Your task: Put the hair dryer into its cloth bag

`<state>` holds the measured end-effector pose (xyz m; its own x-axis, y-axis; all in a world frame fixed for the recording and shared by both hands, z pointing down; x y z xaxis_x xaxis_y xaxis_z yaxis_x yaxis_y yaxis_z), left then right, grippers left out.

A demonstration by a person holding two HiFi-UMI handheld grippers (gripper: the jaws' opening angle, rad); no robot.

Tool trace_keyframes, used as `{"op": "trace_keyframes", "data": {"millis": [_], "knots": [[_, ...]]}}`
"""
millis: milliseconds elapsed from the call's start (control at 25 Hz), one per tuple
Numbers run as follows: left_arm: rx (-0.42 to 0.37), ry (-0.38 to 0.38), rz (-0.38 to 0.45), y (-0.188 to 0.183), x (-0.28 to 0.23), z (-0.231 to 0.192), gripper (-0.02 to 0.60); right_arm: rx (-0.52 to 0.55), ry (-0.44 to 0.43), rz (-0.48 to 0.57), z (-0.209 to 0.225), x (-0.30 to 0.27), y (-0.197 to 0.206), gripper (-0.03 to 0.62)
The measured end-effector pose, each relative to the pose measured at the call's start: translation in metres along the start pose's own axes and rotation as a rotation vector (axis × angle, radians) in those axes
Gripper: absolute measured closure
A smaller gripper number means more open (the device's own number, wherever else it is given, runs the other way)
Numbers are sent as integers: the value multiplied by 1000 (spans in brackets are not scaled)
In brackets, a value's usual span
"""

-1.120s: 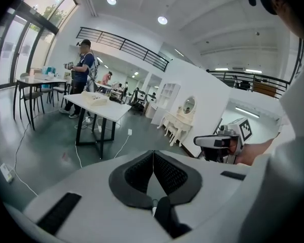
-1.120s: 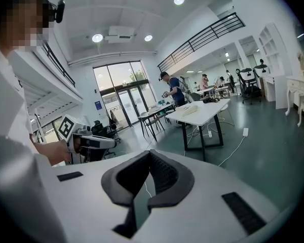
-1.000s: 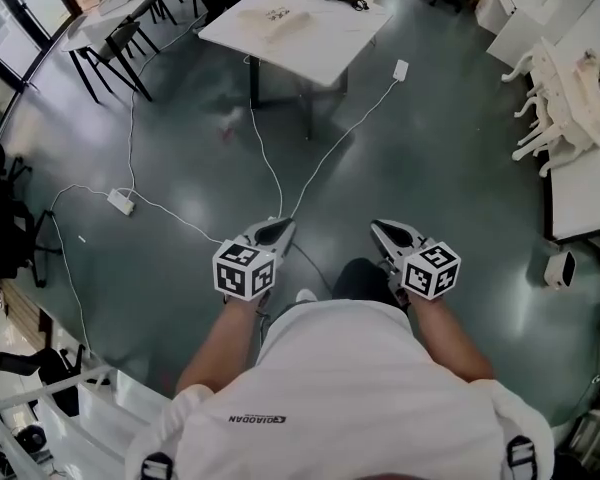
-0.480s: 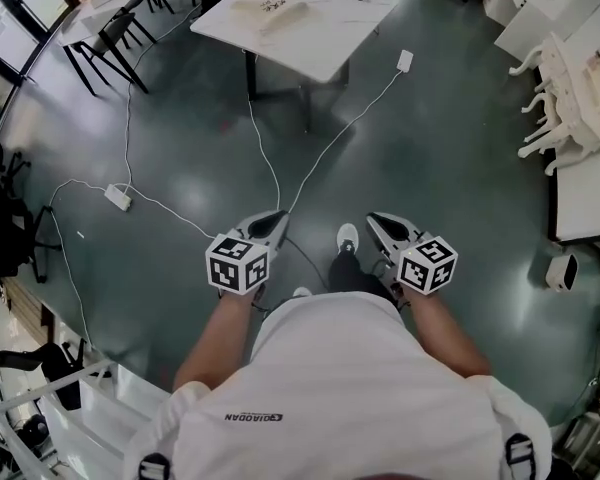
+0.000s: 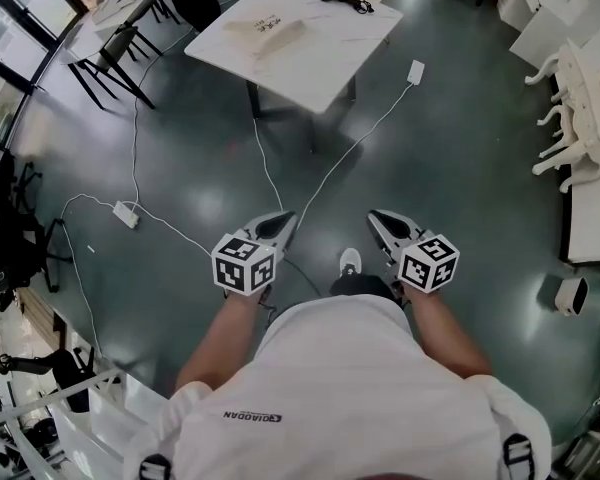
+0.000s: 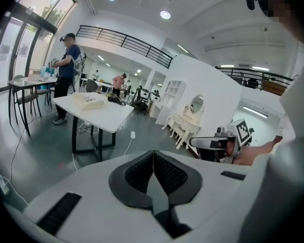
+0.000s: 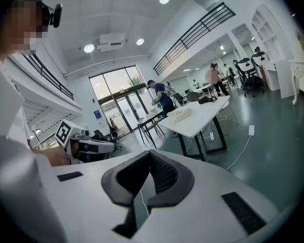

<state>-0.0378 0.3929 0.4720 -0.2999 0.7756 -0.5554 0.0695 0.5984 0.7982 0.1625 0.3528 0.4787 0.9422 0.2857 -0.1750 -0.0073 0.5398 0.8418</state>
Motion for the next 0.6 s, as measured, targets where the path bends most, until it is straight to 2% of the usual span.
{"op": "trace_keyframes", "data": {"millis": [360, 600], "knots": [[-21, -55, 12, -69, -70, 15, 552, 41, -68, -15, 80, -5, -65, 574], [-39, -54, 10, -91, -111, 36, 552, 57, -88, -20, 125, 2, -92, 574]]}}
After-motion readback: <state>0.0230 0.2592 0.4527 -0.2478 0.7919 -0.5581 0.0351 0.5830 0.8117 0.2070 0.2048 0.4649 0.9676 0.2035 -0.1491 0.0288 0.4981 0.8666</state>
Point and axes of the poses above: the fingertips, and each gripper's own axes: x backward along the fingers, z to its right, y out of its underside, the point moved 4 cm from there along x, backward along the fingers, and after that the axes turned 15 degrees about -y, right-handed, at the moved point
